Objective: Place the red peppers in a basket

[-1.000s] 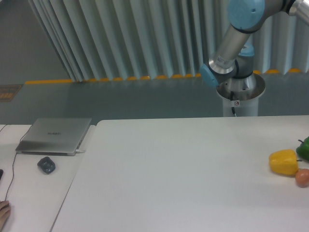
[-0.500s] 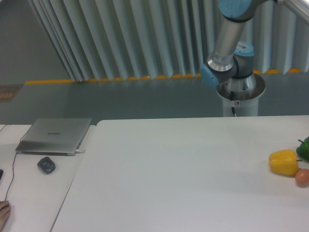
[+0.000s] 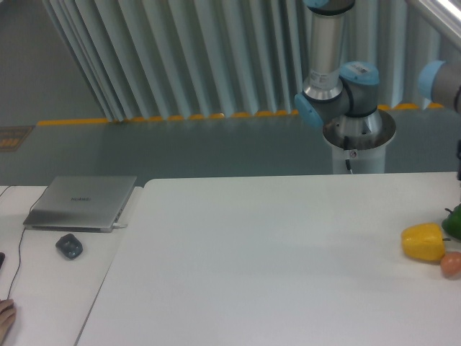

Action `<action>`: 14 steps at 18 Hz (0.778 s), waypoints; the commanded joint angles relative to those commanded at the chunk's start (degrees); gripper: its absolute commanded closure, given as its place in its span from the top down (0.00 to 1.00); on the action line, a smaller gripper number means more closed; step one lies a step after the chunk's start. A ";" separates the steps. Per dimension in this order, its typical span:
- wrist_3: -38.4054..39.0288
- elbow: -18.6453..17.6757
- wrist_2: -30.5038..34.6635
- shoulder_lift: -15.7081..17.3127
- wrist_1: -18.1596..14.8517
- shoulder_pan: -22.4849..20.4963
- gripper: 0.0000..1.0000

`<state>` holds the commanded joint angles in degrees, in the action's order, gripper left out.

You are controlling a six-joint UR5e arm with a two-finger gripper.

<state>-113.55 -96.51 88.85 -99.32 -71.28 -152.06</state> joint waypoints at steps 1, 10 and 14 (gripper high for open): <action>0.00 0.09 0.79 0.00 0.00 0.70 1.00; 0.35 0.70 1.94 -0.09 -0.70 3.70 1.00; 0.35 0.70 1.85 -0.09 -0.79 3.79 1.00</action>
<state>-113.20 -95.80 90.70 -99.40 -72.07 -148.27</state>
